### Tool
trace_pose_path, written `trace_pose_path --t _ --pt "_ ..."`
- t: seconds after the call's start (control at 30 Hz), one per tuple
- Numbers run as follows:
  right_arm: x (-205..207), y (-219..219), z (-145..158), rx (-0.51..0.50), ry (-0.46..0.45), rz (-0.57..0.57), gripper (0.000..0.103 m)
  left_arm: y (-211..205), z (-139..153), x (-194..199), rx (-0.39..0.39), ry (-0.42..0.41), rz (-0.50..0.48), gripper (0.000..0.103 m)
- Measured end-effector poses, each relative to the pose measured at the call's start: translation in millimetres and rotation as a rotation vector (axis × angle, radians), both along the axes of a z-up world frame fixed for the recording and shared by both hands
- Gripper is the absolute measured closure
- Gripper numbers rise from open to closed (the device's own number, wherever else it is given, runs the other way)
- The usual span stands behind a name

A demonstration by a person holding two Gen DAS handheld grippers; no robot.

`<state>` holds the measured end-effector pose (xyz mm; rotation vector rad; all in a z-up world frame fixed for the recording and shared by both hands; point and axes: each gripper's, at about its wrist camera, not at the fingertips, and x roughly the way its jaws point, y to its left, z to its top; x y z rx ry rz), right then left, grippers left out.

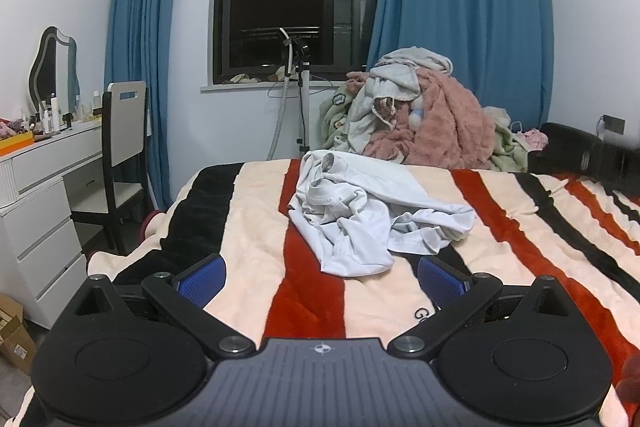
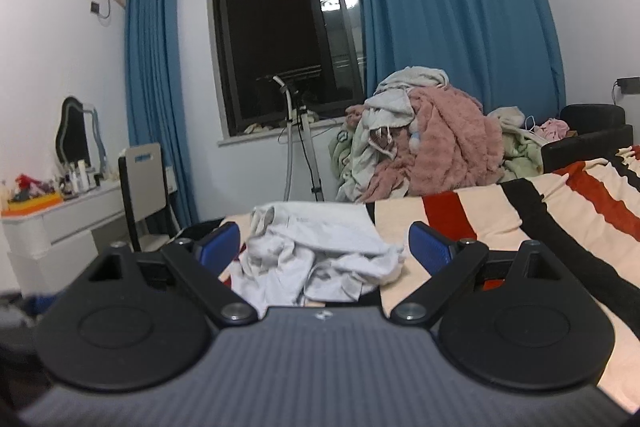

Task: Fold clothes
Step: 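Move both tools toward the crumpled white T-shirt on the bed, then grasp the white T-shirt with the left gripper while the right tool lifts cloth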

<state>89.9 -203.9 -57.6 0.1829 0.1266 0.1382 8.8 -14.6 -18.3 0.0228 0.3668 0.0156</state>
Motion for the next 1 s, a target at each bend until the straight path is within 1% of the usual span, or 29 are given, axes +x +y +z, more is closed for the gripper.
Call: trace_pose_path --t 0.17,0.2,0.27,0.3,0.37,0.43,0.53,0.63,0.67,0.7,0.73,0.8,0.83,0.9,0.93,0.97,1.0 --pt "23 -11 39 0.025 -0.048 0.03 0.01 1 -7 16 -0.009 0.051 0.025 0.0" --pt "30 -15 47 0.027 -0.041 0.037 0.01 3 -8 24 -0.024 0.074 0.017 0.0" --pt "51 -25 60 0.039 0.002 0.041 0.01 8 -9 48 -0.073 0.117 0.006 0.002" --pt "61 -31 61 0.051 0.018 0.044 0.01 11 -9 63 -0.1 0.137 0.007 0.002" --pt "74 -40 56 0.066 0.02 0.042 0.01 17 -10 91 -0.155 0.176 0.01 0.002" --pt "81 -45 38 0.07 0.032 0.018 0.011 23 -13 124 -0.216 0.213 0.007 0.004" --pt "92 -52 7 0.076 0.072 -0.014 0.011 33 -20 181 -0.296 0.236 0.017 0.006" --pt "107 -56 -17 0.052 0.132 -0.016 0.011 42 -30 237 -0.385 0.247 0.04 0.01" --pt "113 -57 -24 0.044 0.147 -0.022 0.011 44 -34 255 -0.421 0.254 0.048 0.014" --pt "120 -59 -29 0.054 0.159 -0.02 0.011 46 -39 273 -0.455 0.261 0.056 0.019" --pt "127 -60 -33 0.064 0.171 -0.017 0.011 48 -44 289 -0.477 0.268 0.068 0.022" --pt "142 -62 -44 0.085 0.19 -0.015 0.011 51 -54 321 -0.522 0.283 0.091 0.032" --pt "149 -62 -48 0.087 0.196 -0.019 0.011 53 -59 333 -0.542 0.285 0.104 0.035" --pt "162 -60 -57 0.088 0.204 -0.024 0.011 58 -68 351 -0.561 0.272 0.138 0.046" --pt "168 -59 -62 0.087 0.208 -0.023 0.011 59 -72 356 -0.566 0.265 0.13 0.051" --pt "173 -59 -66 0.088 0.21 -0.022 0.011 61 -75 362 -0.571 0.258 0.122 0.066" --pt "176 -59 -70 0.091 0.209 -0.021 0.011 62 -78 367 -0.572 0.251 0.114 0.079"
